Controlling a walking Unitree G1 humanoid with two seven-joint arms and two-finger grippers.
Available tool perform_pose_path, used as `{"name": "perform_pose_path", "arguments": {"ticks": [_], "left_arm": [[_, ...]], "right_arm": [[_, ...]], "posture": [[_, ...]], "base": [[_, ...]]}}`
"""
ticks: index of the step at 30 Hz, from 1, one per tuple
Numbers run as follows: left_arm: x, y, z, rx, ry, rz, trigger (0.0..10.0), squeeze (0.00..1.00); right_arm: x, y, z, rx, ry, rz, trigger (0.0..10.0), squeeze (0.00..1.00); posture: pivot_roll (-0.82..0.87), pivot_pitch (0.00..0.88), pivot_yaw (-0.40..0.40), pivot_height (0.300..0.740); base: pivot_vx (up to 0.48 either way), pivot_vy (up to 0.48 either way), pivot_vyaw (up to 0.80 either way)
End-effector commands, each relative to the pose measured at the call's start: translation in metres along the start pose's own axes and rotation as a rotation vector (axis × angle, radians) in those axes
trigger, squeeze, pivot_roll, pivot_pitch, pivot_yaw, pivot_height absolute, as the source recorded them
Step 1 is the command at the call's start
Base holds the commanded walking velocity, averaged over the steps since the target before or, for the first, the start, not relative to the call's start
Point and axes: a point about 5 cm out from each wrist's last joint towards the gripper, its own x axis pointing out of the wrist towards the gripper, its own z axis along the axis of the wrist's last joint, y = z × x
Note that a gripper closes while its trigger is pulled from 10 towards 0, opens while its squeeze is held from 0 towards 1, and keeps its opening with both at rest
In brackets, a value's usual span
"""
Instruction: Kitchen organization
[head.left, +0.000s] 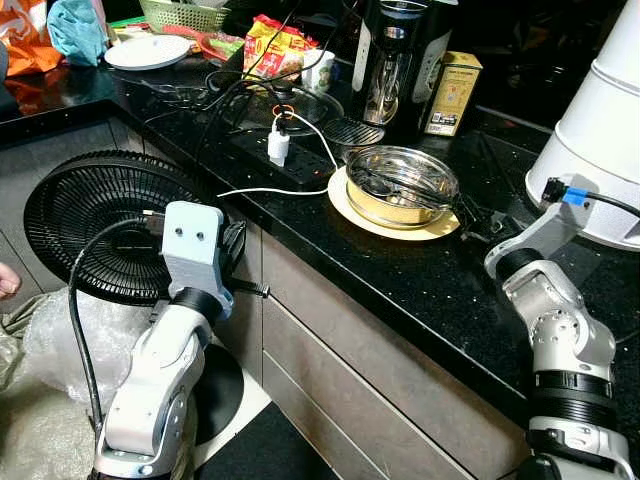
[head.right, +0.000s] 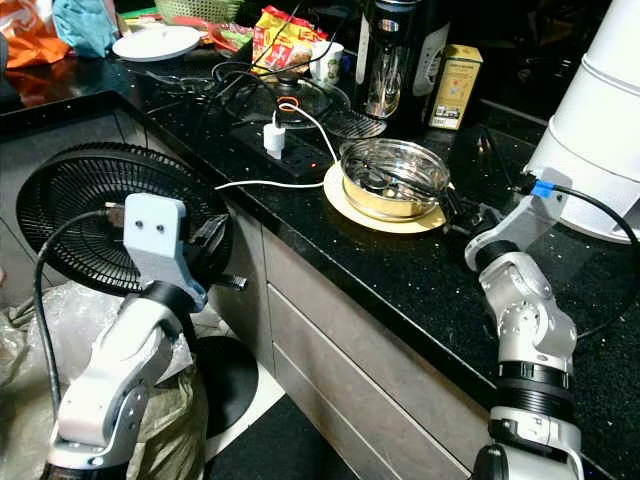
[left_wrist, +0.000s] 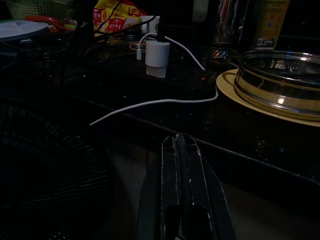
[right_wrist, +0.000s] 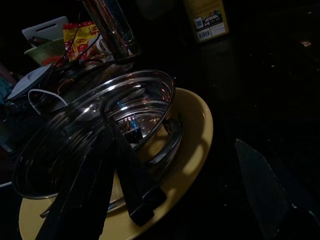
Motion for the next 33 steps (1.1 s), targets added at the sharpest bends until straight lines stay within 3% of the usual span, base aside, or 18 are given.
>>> {"name": "perform_pose_path", "arguments": {"ticks": [1,3,4,5,7,8,33], "left_arm": [[0.001,-0.002,0.001,-0.001,0.0,-0.008,10.0,0.0],[0.001,-0.002,0.001,-0.001,-0.001,-0.009,10.0,0.0],[0.001,-0.002,0.002,-0.002,-0.001,-0.009,10.0,0.0],[0.001,-0.002,0.001,-0.002,-0.001,-0.009,10.0,0.0],[0.001,-0.002,0.001,-0.002,-0.001,-0.009,10.0,0.0],[0.001,-0.002,0.002,-0.002,-0.001,-0.008,10.0,0.0],[0.002,-0.004,0.001,-0.004,-0.004,-0.011,10.0,0.0]], "right_arm": [[-0.002,-0.006,-0.005,-0.002,0.021,-0.027,10.0,0.0],[-0.003,-0.003,-0.006,0.0,0.021,-0.015,10.0,0.0],[-0.003,-0.001,-0.006,0.002,0.018,-0.008,9.1,0.0],[-0.003,0.001,-0.005,0.005,0.011,0.002,1.6,0.0],[-0.003,0.001,-0.005,0.005,0.011,0.002,1.6,0.0],[-0.003,0.002,-0.005,0.007,0.007,0.011,0.0,0.0],[-0.001,0.011,-0.004,0.053,-0.002,0.067,0.0,0.0]], "posture": [[0.06,0.0,-0.076,0.74],[0.05,0.0,-0.075,0.74],[0.05,0.0,-0.074,0.74],[0.05,0.0,-0.073,0.74],[0.05,0.0,-0.073,0.74],[0.05,0.0,-0.075,0.74],[0.06,0.0,-0.082,0.74]], "base": [[0.0,0.0,0.0],[0.0,0.0,0.0],[0.0,0.0,0.0],[0.0,0.0,0.0],[0.0,0.0,0.0],[0.0,0.0,0.0],[0.0,0.0,0.0]]}}
